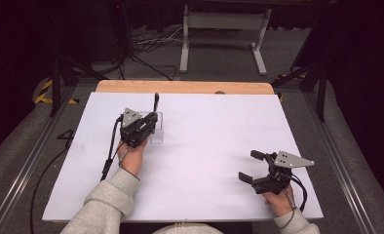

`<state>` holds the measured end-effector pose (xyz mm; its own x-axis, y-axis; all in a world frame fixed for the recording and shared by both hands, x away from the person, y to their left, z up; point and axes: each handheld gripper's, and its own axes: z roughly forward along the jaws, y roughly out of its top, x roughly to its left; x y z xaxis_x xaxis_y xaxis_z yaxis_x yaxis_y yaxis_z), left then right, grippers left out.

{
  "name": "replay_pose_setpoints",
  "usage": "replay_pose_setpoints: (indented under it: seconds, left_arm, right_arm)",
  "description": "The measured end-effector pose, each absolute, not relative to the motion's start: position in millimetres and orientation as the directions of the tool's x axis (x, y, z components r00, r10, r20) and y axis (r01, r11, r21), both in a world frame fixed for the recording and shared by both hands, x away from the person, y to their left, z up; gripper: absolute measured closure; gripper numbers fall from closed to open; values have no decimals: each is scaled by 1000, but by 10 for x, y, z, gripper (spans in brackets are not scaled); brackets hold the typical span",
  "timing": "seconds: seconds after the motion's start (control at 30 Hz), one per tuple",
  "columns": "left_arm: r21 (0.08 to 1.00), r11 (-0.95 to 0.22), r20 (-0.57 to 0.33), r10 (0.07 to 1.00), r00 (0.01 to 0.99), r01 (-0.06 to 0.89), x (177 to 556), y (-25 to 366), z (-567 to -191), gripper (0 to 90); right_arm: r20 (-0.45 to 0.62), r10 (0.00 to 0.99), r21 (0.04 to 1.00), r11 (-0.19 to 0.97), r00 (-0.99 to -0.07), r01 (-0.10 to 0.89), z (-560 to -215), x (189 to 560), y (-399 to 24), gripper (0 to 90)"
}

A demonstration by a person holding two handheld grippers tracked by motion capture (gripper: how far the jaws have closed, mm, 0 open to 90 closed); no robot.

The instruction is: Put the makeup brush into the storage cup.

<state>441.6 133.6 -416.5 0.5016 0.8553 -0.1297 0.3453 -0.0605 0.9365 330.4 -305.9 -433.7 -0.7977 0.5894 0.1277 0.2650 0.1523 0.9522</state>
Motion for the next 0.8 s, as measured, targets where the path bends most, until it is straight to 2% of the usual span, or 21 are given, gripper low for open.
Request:
replay_pose_setpoints:
  seconds: [0.5, 0.63, 0.7, 0.73, 0.77, 0.8]
  left_arm:
    - [919, -80, -140, 849, 509, 386, 4405, 1357, -4203, 768]
    - [921, -56, -176, 822, 542, 385, 4372, 1388, -4171, 624]
    - [929, -67, -169, 798, 579, 364, 4331, 1416, -4117, 471]
    - [929, -67, -169, 798, 579, 364, 4331, 1416, -4117, 359]
    - [932, -70, -168, 784, 598, 355, 4320, 1435, -4098, 359]
    - [935, -60, -183, 763, 620, 349, 4311, 1457, -4079, 289]
  right_arm:
    - [125, 582, 953, 155, -804, 260, -4327, 3329, -3034, 16]
    - [124, 582, 954, 153, -803, 258, -4320, 3335, -3033, 16]
    - [123, 586, 955, 151, -801, 257, -4314, 3340, -3036, 16]
    - [123, 586, 955, 151, -801, 257, -4314, 3340, -3036, 16]
    - [123, 588, 955, 150, -800, 256, -4308, 3345, -3038, 16]
    - [122, 589, 955, 148, -799, 256, -4302, 3349, -3039, 16]
